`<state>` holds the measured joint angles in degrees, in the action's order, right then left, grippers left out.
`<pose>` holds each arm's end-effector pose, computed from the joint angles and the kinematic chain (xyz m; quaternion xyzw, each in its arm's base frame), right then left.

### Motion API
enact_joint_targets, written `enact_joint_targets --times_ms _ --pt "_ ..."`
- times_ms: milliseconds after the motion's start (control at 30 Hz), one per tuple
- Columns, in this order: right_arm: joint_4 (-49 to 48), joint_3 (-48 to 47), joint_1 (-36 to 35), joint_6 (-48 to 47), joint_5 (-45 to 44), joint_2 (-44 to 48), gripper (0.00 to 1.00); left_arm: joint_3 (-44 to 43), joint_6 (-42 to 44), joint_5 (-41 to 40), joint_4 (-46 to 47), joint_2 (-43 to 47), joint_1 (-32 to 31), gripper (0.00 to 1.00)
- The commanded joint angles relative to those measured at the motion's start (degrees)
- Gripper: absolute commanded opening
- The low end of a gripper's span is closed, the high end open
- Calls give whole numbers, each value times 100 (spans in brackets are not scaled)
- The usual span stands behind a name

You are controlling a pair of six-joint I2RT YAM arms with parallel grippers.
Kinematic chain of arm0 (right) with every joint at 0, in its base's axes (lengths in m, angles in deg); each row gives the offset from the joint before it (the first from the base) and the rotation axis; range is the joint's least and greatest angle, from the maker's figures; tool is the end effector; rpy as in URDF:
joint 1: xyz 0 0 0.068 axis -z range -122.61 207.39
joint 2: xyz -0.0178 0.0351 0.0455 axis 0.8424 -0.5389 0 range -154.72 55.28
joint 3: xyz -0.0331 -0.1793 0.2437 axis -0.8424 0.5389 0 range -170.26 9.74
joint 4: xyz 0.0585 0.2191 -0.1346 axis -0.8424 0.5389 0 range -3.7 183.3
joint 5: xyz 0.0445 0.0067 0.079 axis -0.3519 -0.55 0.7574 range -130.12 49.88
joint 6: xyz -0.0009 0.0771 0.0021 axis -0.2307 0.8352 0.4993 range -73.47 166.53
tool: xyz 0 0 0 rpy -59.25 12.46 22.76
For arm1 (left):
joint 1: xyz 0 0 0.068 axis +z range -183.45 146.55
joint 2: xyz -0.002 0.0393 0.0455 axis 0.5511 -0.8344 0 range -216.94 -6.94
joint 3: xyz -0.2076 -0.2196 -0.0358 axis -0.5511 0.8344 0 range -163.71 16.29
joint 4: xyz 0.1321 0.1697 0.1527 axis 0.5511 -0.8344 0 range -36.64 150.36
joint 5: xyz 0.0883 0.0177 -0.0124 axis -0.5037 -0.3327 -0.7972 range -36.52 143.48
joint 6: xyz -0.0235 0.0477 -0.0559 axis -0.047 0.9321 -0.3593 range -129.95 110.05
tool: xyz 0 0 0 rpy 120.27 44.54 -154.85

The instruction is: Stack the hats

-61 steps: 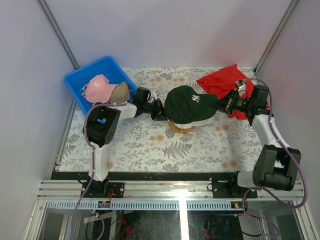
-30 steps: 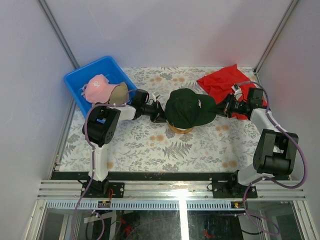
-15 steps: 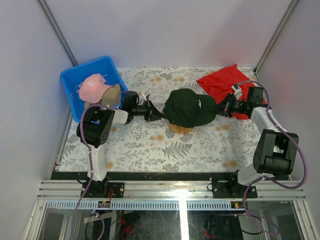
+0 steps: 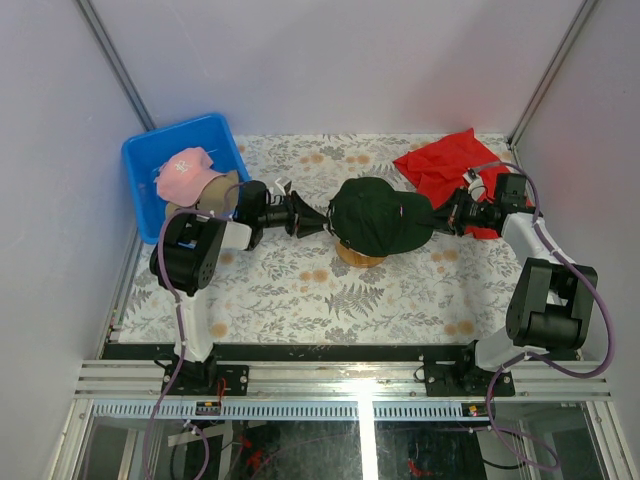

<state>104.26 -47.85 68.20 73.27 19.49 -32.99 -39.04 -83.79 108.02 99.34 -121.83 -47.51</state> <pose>0.3301 -0.0053 0.2547 0.0951 0.8251 0.5030 0.2390 0.4009 -0.1556 0.1600 -0.1379 0.7635 -0.6224 0.1029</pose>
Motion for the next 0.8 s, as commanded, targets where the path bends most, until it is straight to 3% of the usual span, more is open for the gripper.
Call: enact_joint_targets --times_ms 0,167,267,333,467,600,767 --pt "419 -74 -25 -303 -1066 -199 0 151 -411 -322 517 151 152 33" --pt "418 -82 -46 -292 -1066 -219 0 302 -776 -344 1145 130 195 29" --pt "413 -98 -59 -288 -1057 -226 0 398 -971 -340 1489 85 203 18" --pt "416 -103 -72 -285 -1049 -241 0 491 -1155 -346 1850 42 210 5" --pt "436 -143 -92 -288 -1048 -269 0 628 -1825 -287 2967 -144 233 1" --pt "452 -161 -123 -288 -1056 -282 0 625 -2139 -245 3566 -277 243 17" --pt "454 -190 -147 -264 -1057 -296 0 803 -1940 -342 3339 -229 338 45"
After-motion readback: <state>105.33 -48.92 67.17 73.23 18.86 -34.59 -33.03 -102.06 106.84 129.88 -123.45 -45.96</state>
